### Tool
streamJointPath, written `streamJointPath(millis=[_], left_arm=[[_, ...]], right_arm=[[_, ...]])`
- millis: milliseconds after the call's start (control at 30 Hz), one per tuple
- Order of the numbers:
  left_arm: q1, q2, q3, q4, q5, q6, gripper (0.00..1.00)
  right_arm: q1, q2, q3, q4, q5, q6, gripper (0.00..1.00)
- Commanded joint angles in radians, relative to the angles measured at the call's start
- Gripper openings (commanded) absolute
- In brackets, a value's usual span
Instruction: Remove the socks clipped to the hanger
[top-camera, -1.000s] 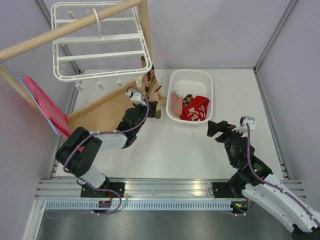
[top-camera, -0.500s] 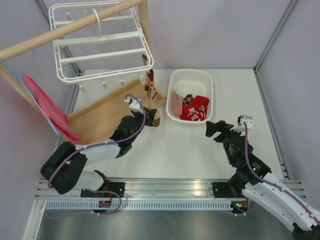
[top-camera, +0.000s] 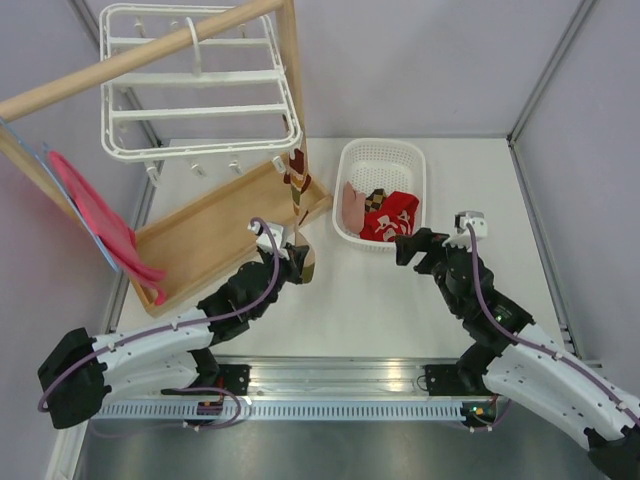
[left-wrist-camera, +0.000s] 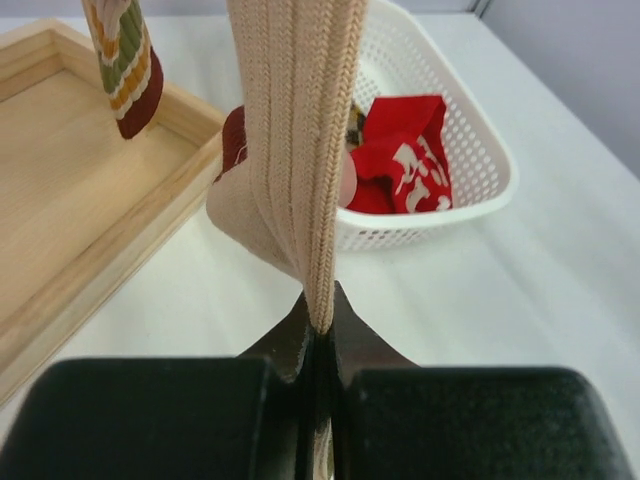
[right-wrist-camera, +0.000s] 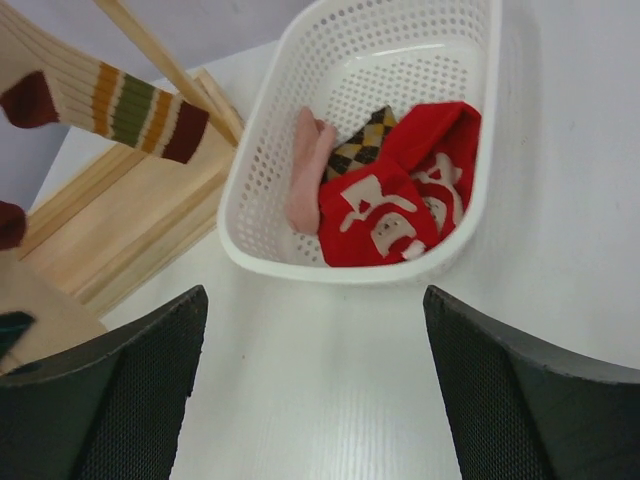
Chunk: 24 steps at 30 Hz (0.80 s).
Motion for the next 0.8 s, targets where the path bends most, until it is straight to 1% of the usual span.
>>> streamJointPath(millis=[0, 33, 67, 100, 133, 167, 200, 333, 367, 400, 467, 500, 600, 767], left_arm=[[-0.04, -0.026, 0.007, -0.148, -0.097, 0.014, 0.02], [-0.054, -0.032, 0.011, -0.162, -0.105, 0.009, 0.02], [-0.06, -0.034, 0.018, -0.188, -0.106, 0.004, 0.02], [-0.065, -0.034, 0.023, -0.199, -0.107, -0.002, 0.02], [-0.074, -0.037, 0.035, -0.211, -0.108, -0.005, 0.02], [-0.075, -0.04, 0.041, -0.225, -0.107, -0.008, 0.02], [-0.078, -0.04, 0.047, -0.246, -0.105, -0.012, 0.02], [-0.083, -0.067, 0.07, -0.282, -0.094, -0.019, 0.02], [-0.082, -0.074, 0.072, -0.288, -0.091, -0.019, 0.02], [-0.081, -0.086, 0.076, -0.295, -0.087, -0.019, 0.02], [-0.083, -0.094, 0.083, -0.311, -0.079, -0.019, 0.02], [-0.083, -0.098, 0.086, -0.315, -0.07, -0.017, 0.02], [-0.083, -0.103, 0.1, -0.338, -0.051, -0.02, 0.02], [-0.081, -0.135, 0.106, -0.36, -0.028, -0.022, 0.02]], right_arm=[[0.062, 0.095, 0.179, 0.057, -0.008, -0.065, 0.92], [0.084, 0.158, 0.216, 0.057, 0.03, -0.095, 0.93], [0.103, 0.19, 0.294, 0.057, 0.046, -0.118, 0.93], [0.139, 0.254, 0.333, 0.056, 0.057, -0.132, 0.93], [0.153, 0.285, 0.371, 0.056, 0.065, -0.157, 0.93], [0.165, 0.317, 0.446, 0.056, 0.069, -0.167, 0.93], [0.194, 0.371, 0.48, 0.054, 0.077, -0.177, 0.93], [0.283, 0.494, 0.653, 0.065, 0.133, -0.235, 0.92], [0.307, 0.515, 0.673, 0.073, 0.153, -0.268, 0.92], [0.359, 0.555, 0.692, 0.102, 0.195, -0.285, 0.92], [0.41, 0.595, 0.741, 0.12, 0.239, -0.325, 0.92], [0.451, 0.635, 0.759, 0.157, 0.274, -0.36, 0.92], [0.508, 0.702, 0.818, 0.201, 0.298, -0.43, 0.92], [0.544, 0.778, 0.9, 0.238, 0.333, -0.508, 0.92]])
